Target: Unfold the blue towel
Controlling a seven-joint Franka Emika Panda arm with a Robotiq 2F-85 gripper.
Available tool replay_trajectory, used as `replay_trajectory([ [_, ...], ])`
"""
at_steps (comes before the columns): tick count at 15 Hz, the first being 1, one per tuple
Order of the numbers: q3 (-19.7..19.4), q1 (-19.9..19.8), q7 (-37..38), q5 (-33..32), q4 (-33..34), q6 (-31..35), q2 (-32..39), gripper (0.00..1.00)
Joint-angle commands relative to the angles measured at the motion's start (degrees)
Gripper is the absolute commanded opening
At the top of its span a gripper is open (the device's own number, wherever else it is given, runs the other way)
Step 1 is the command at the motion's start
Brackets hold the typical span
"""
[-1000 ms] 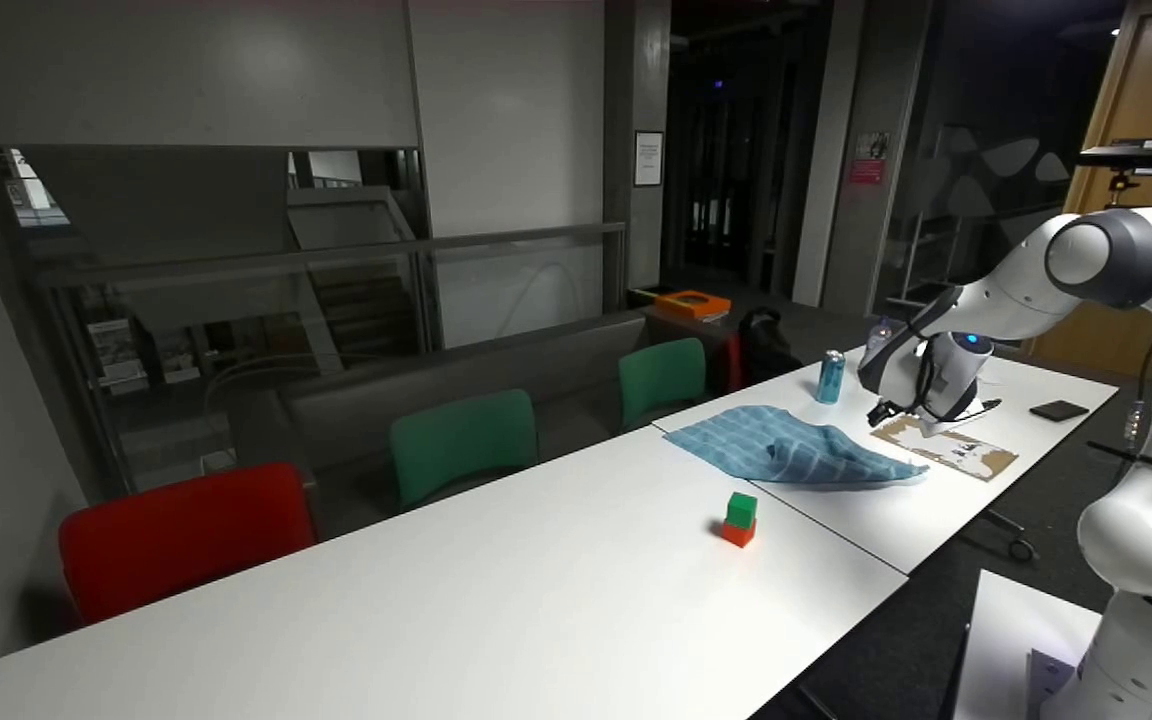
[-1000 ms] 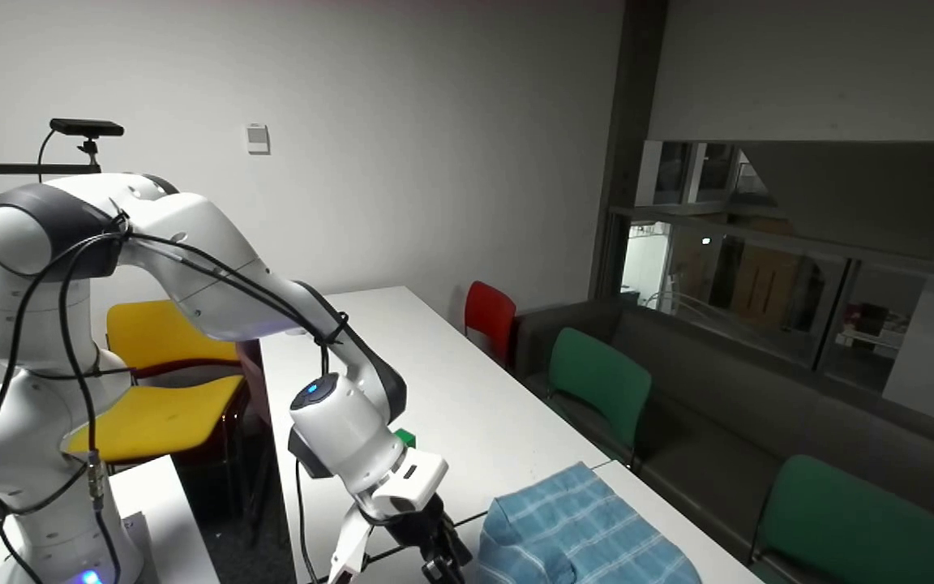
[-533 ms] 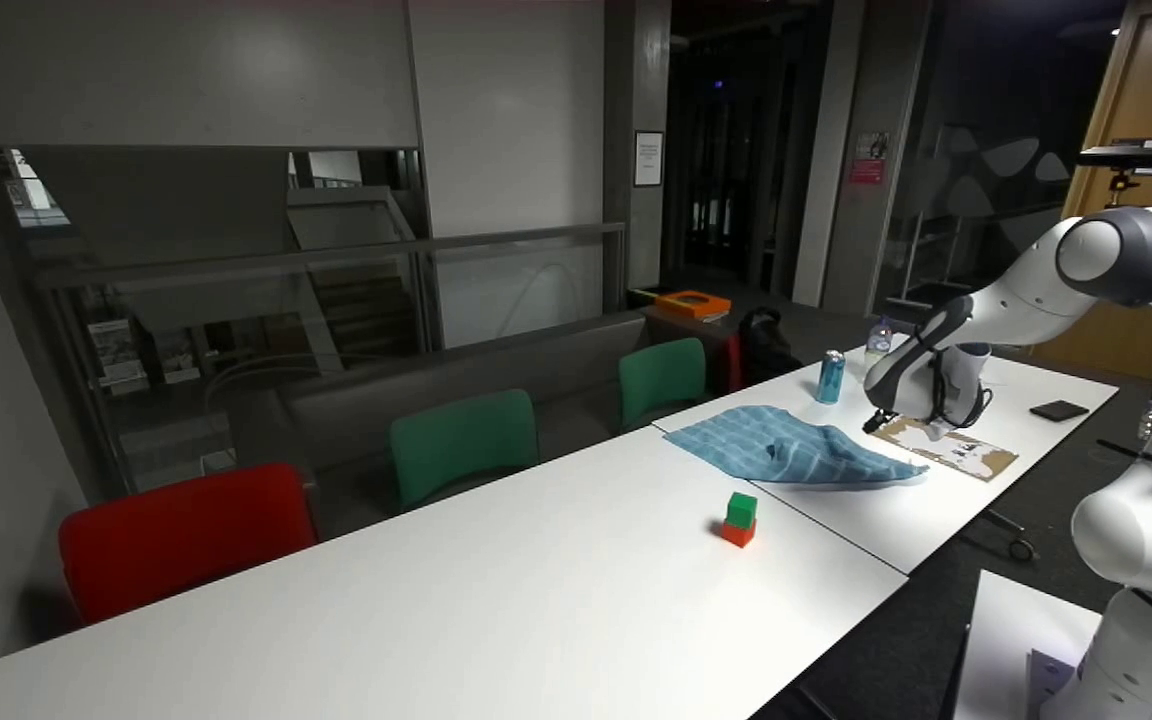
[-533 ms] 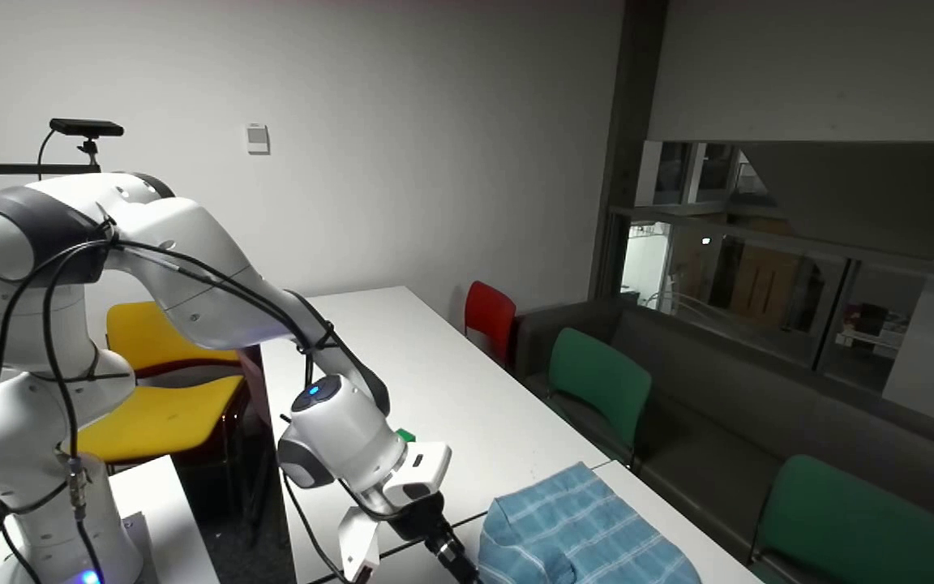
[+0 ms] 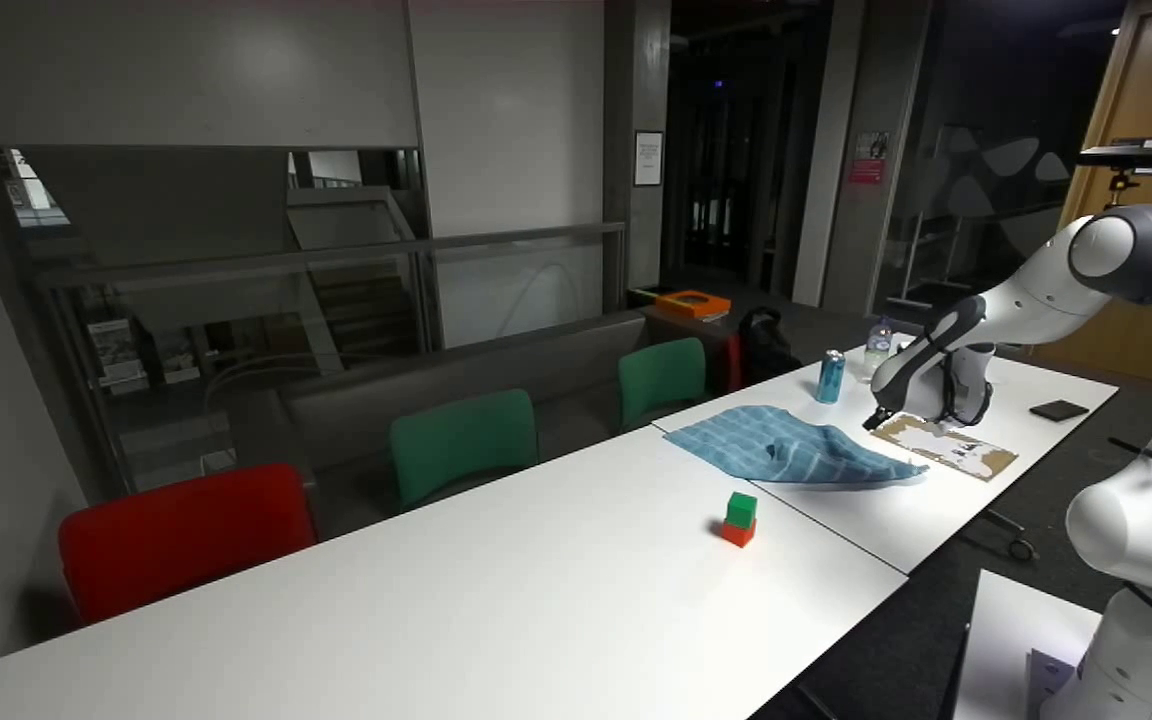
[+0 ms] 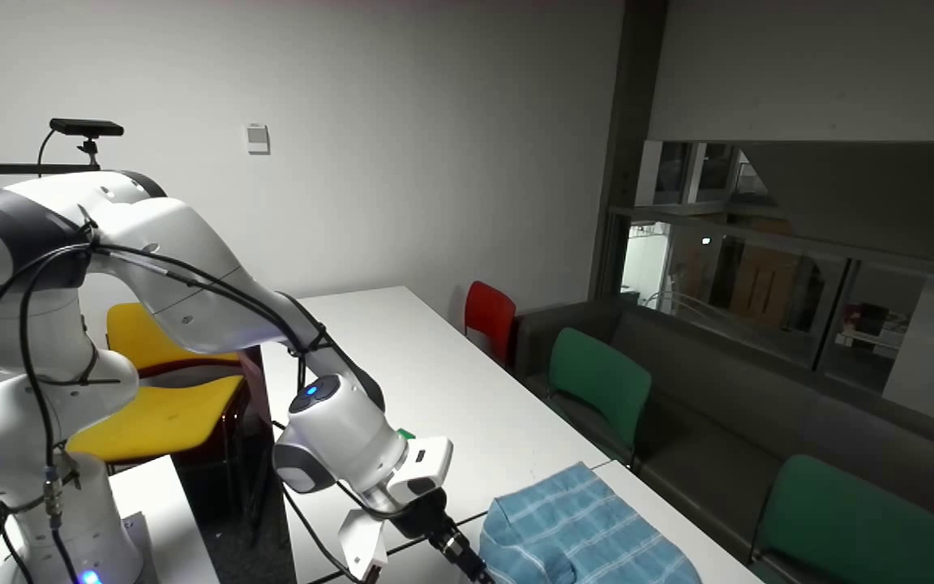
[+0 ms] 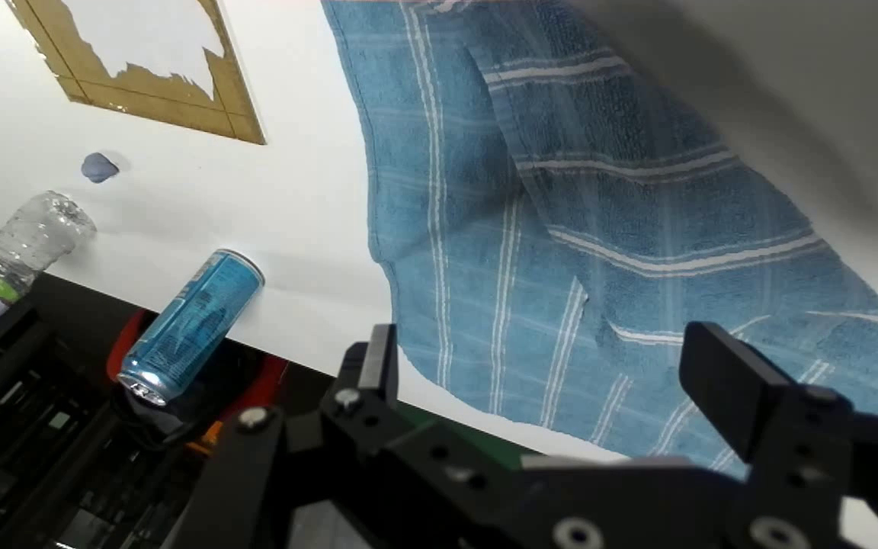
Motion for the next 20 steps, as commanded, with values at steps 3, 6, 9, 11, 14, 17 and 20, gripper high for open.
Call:
replay_trajectory([
  [3, 0.04, 0.0, 0.0, -0.01, 0.0, 0.0, 0.0, 1.0],
  [6, 0.04, 0.0, 0.0, -0.01, 0.0, 0.0, 0.0, 1.0],
  [9, 0.04, 0.0, 0.0, -0.02, 0.0, 0.0, 0.0, 1.0],
  [11, 0.04, 0.0, 0.0, -0.02, 0.0, 0.0, 0.0, 1.0],
  [14, -10.57, 11.77, 11.76, -4.57, -3.46, -2.2, -4.62, 1.0],
  [17, -18.48, 23.36, 16.05, 7.64, -4.25, -5.83, -7.14, 1.0],
  [20, -29.88, 36.89, 22.2, 13.61, -4.94, -4.63, -6.57, 1.0],
])
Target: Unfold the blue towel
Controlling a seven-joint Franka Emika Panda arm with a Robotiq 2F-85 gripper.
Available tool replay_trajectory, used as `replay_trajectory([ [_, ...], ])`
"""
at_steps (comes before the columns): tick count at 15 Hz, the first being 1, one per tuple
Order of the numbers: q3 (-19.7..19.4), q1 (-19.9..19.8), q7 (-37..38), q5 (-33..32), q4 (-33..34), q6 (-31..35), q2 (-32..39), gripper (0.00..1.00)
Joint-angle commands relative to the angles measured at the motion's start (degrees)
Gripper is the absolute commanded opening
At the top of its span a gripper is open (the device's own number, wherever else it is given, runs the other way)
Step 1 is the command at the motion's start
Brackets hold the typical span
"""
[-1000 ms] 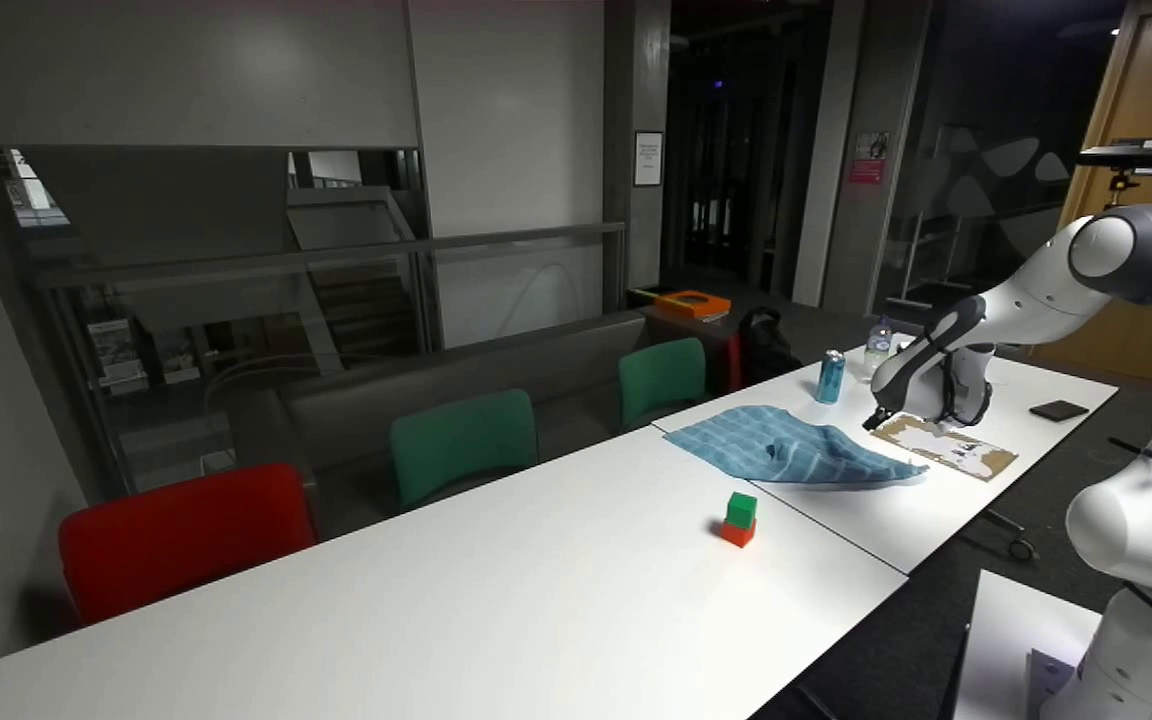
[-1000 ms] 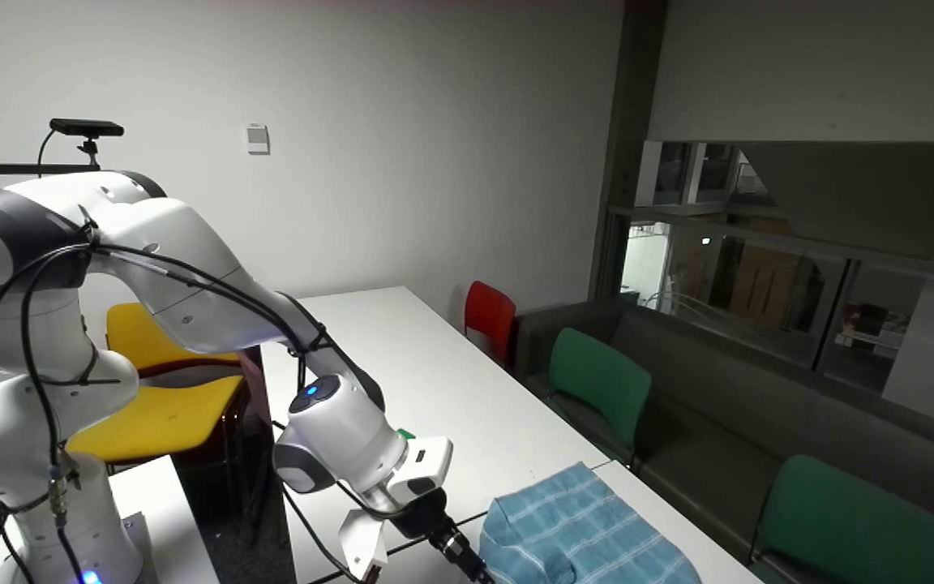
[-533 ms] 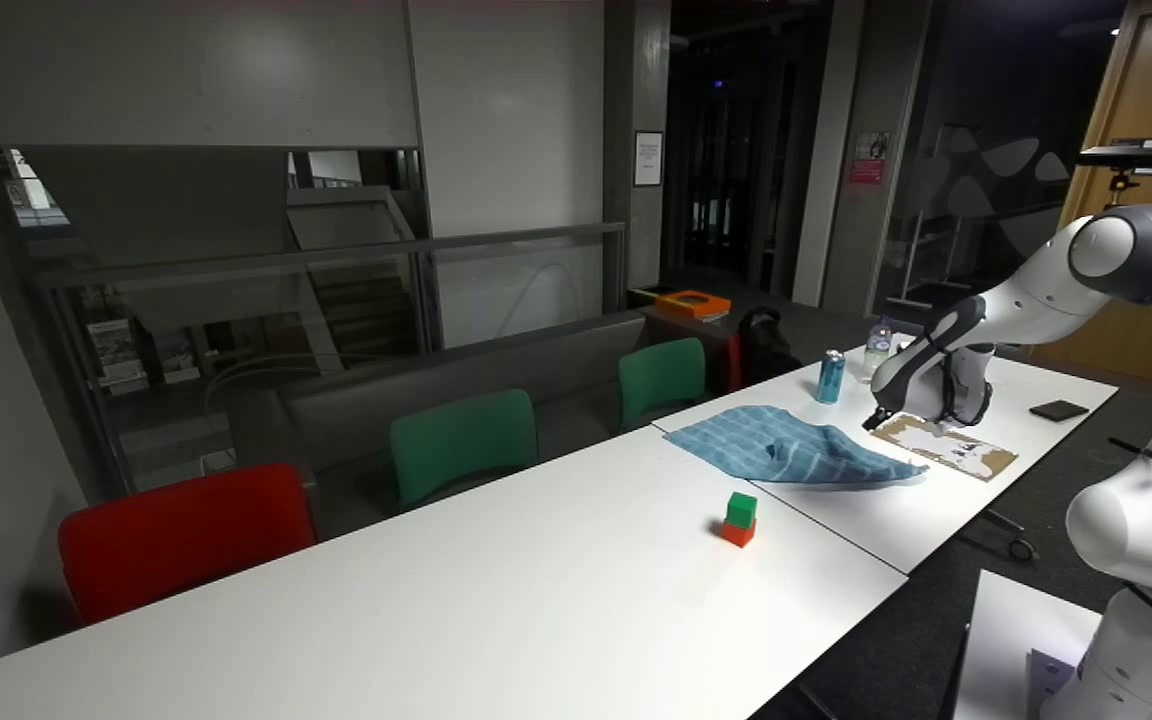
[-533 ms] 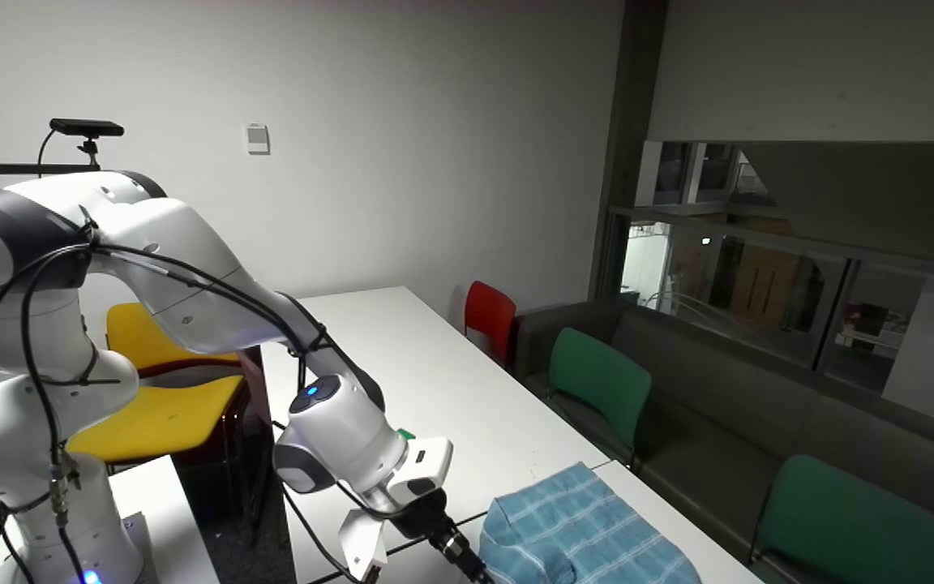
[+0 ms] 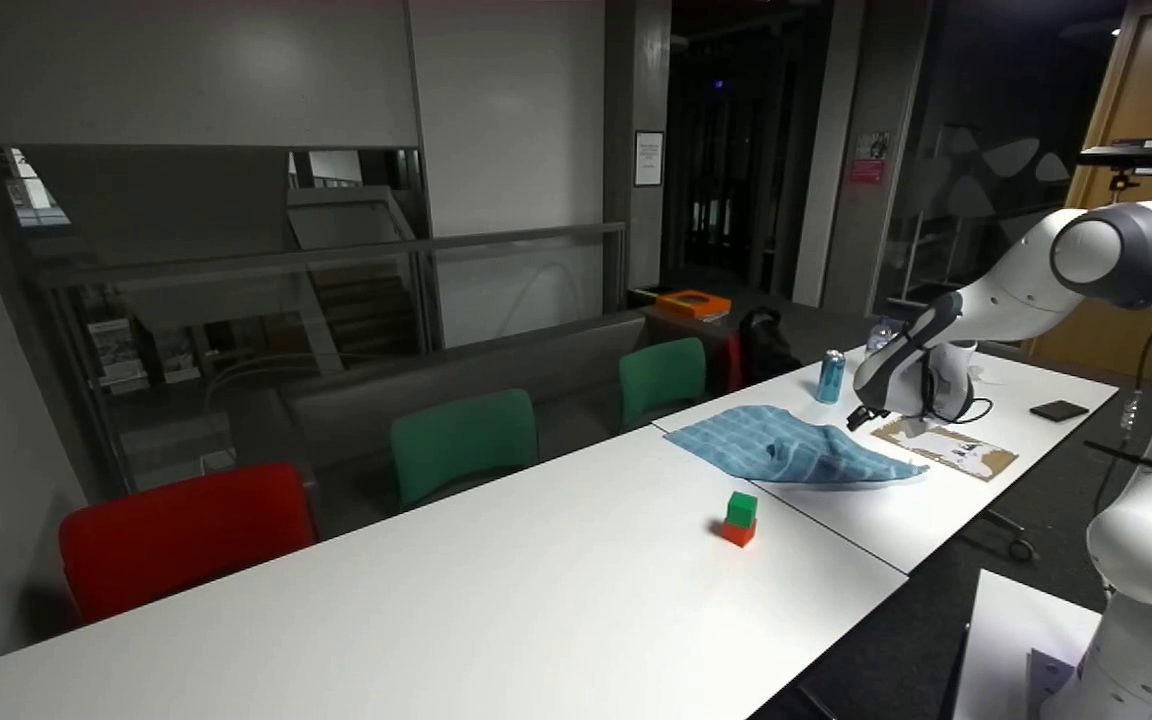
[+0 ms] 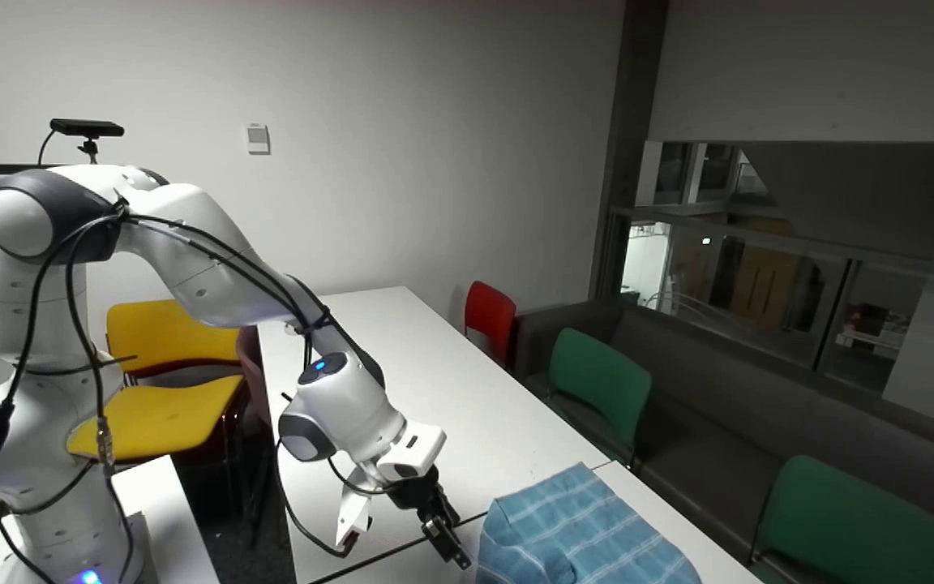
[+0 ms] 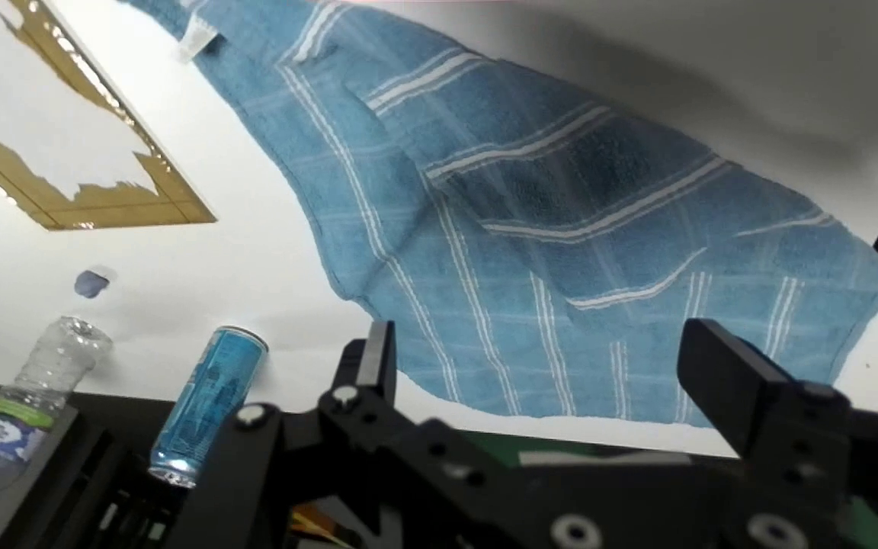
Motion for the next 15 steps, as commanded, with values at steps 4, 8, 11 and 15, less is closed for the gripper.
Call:
replay_trajectory([
  [4, -23.21, 29.09, 12.87, 9.49, -0.89, -0.87, 0.1, 1.0],
  [8, -34.28, 44.55, 14.74, 8.21, 2.63, -2.83, 1.67, 1.0],
  [11, -42.31, 54.1, 16.52, 6.08, 5.95, -5.53, 3.34, 1.0],
  [15, -40.58, 53.35, 15.0, 7.43, 5.04, -4.28, 2.69, 1.0],
])
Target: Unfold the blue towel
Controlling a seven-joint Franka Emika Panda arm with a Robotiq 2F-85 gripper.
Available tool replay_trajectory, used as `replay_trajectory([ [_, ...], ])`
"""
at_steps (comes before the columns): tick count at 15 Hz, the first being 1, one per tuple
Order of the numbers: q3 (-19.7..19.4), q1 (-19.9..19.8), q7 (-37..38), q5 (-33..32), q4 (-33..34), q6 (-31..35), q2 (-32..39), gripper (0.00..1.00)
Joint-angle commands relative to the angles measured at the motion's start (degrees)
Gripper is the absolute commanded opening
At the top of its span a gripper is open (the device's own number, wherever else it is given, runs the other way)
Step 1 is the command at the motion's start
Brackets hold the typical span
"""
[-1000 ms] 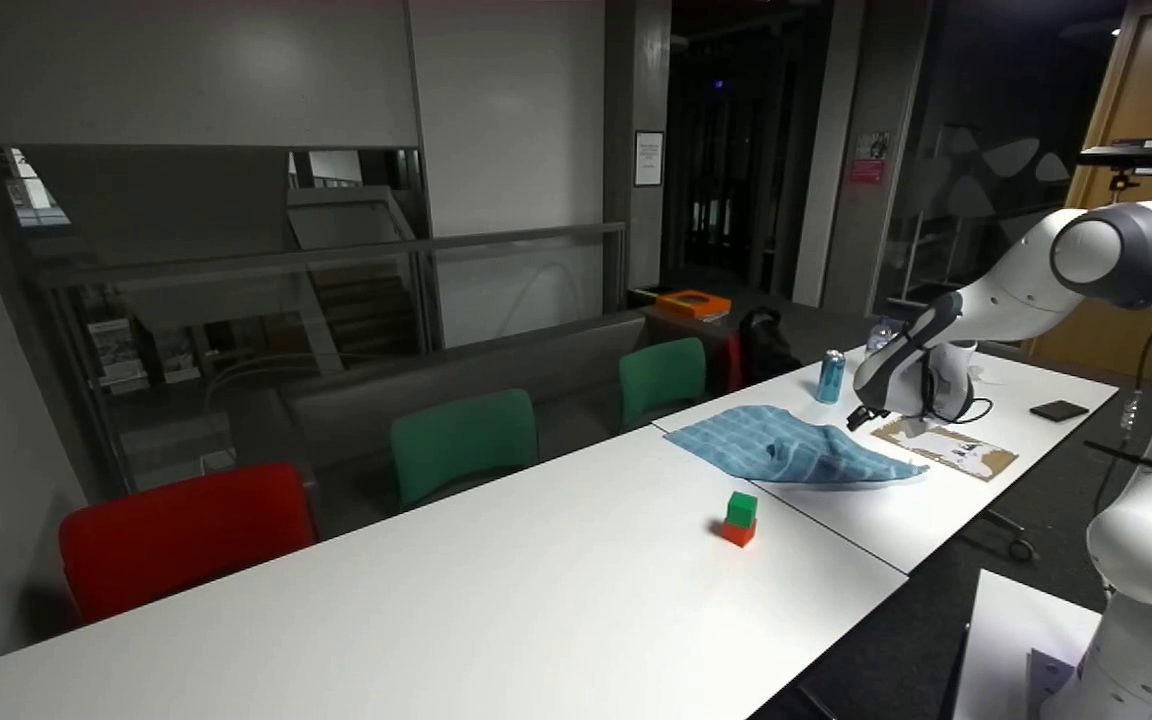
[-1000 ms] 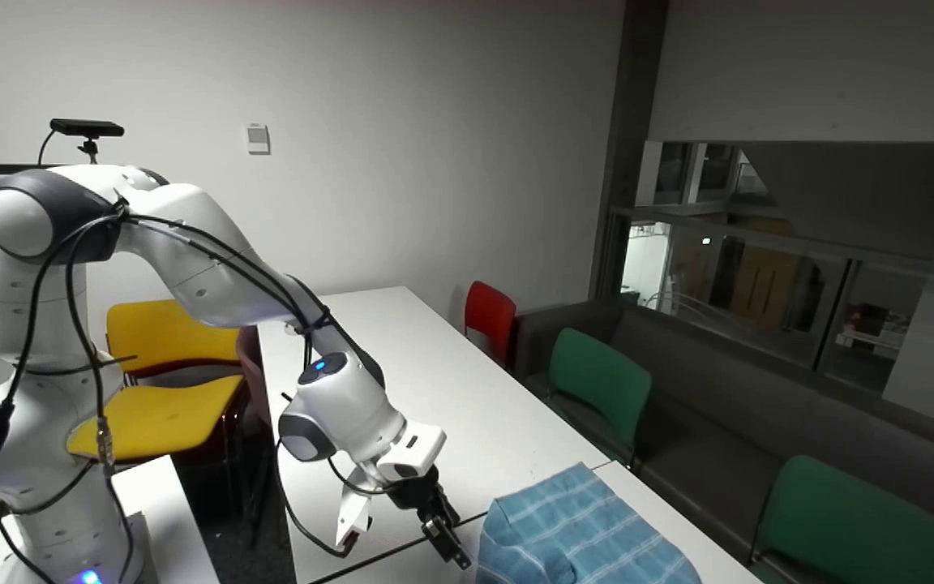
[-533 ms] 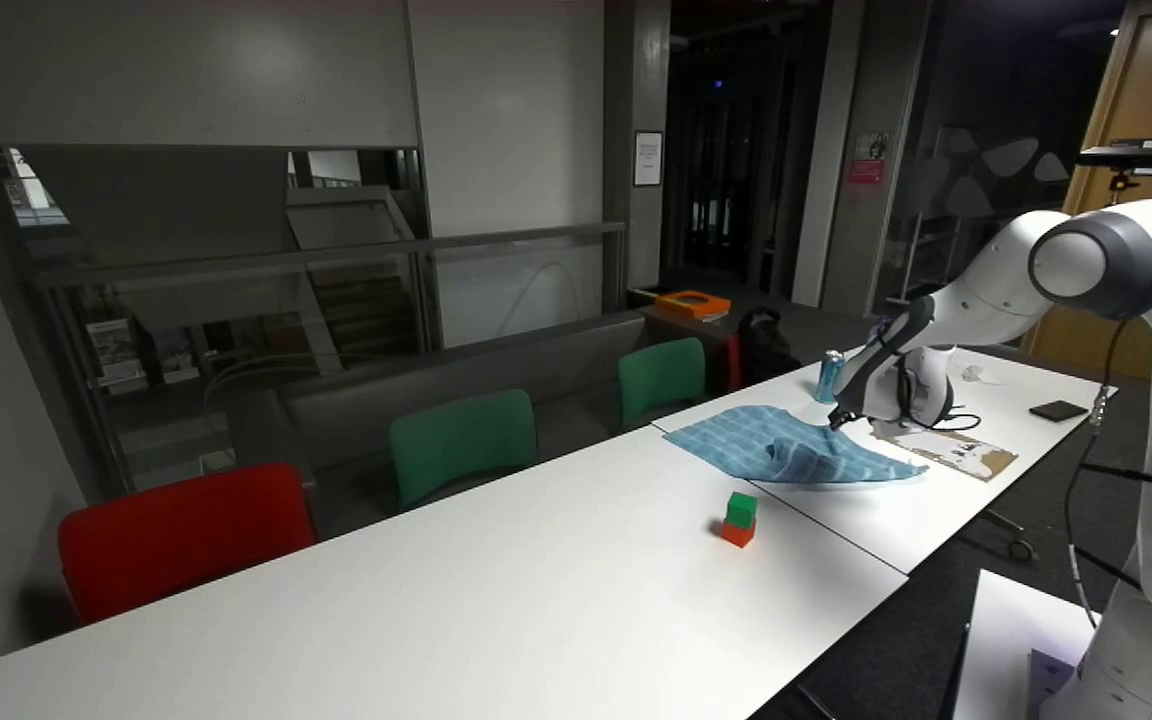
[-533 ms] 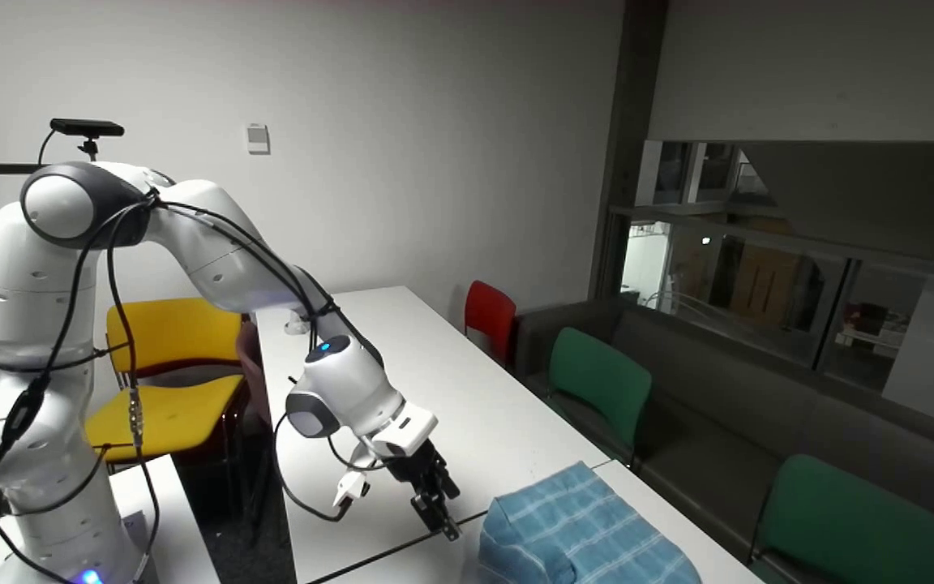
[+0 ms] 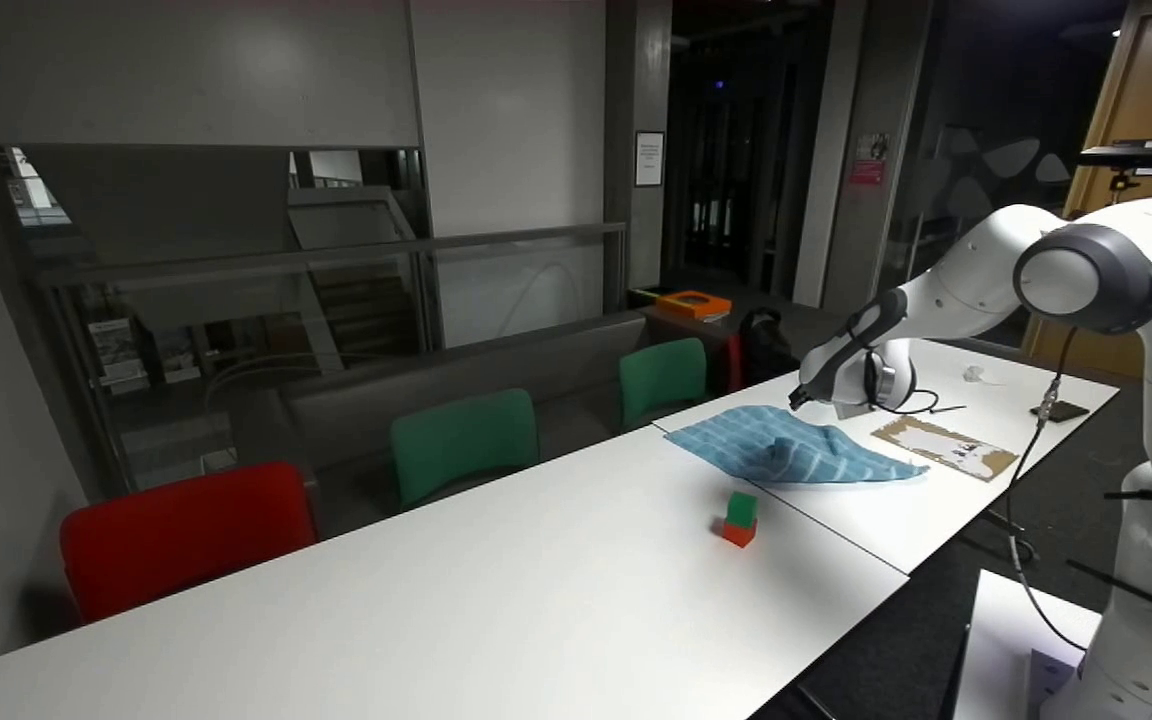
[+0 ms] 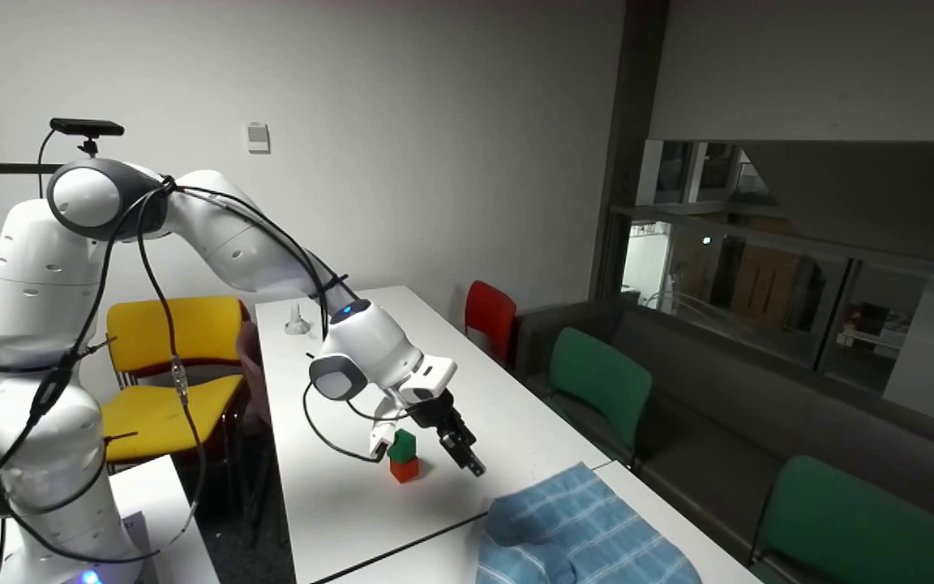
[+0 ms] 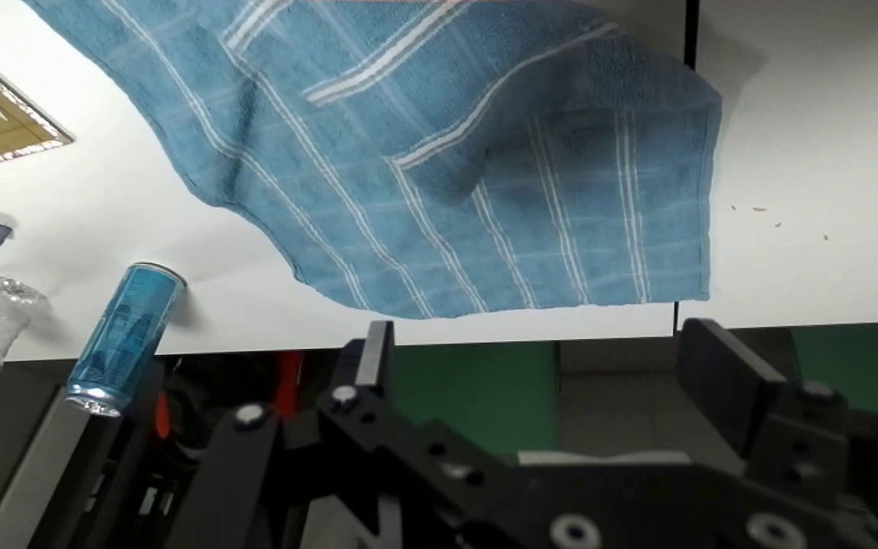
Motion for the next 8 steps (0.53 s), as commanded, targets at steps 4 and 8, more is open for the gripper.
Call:
replay_trajectory([
  [4, 2.78, -2.51, -1.18, -0.01, 1.07, -0.07, -0.06, 1.0],
  [8, 11.36, -10.85, 2.86, -8.63, 3.02, 1.37, -0.09, 1.0],
])
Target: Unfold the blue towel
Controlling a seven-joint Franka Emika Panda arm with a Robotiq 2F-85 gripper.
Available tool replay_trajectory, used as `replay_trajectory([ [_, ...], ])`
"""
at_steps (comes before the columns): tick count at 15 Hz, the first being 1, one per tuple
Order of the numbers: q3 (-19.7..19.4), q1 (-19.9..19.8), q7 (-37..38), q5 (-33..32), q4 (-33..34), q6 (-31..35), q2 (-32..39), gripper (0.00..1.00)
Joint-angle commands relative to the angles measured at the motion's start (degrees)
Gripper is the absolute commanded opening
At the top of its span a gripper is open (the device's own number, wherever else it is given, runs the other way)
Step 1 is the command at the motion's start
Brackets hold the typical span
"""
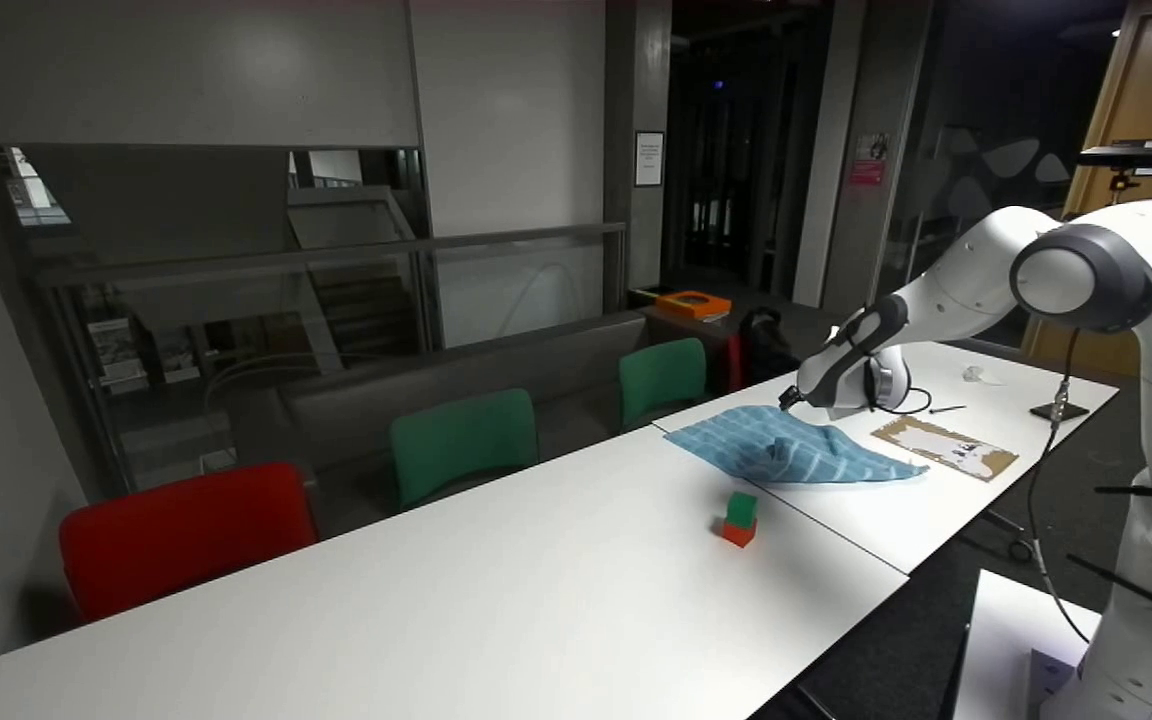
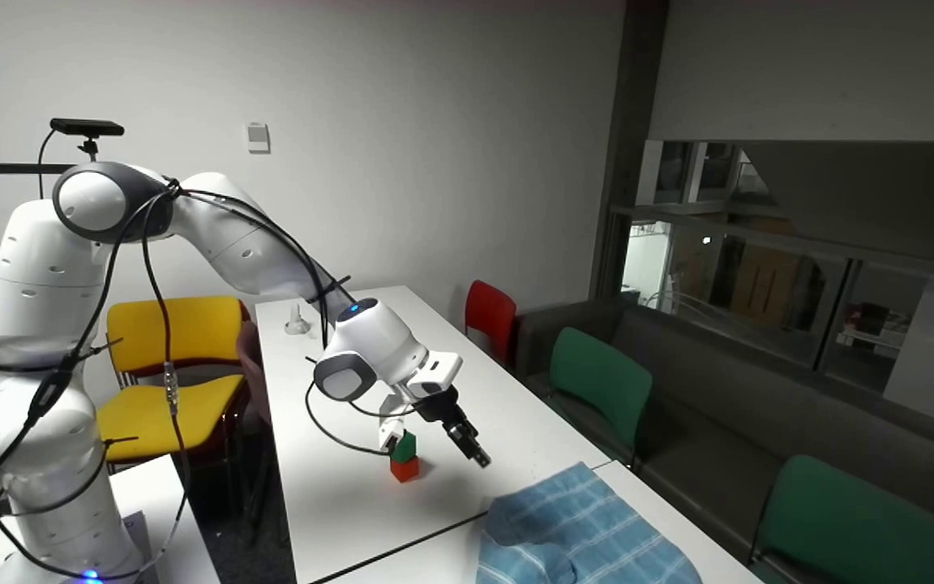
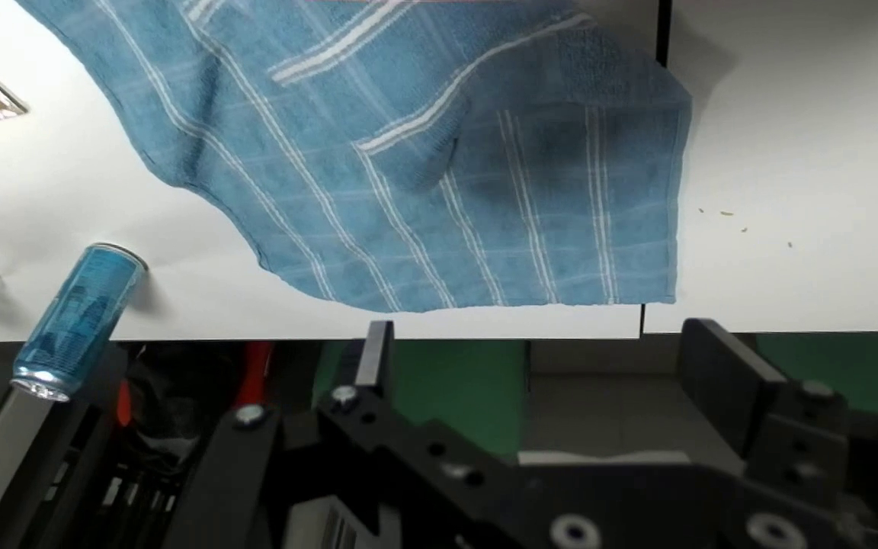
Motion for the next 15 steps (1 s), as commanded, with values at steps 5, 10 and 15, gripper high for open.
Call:
replay_trajectory([
  [5, 19.52, -20.54, -5.81, -0.77, 5.13, 1.39, 1.3, 1.0],
  [10, 28.62, -32.99, -12.09, -1.85, 7.74, -2.43, 4.7, 1.0],
  [15, 25.1, -34.28, -17.24, -6.55, 9.94, -14.23, 8.13, 1.0],
])
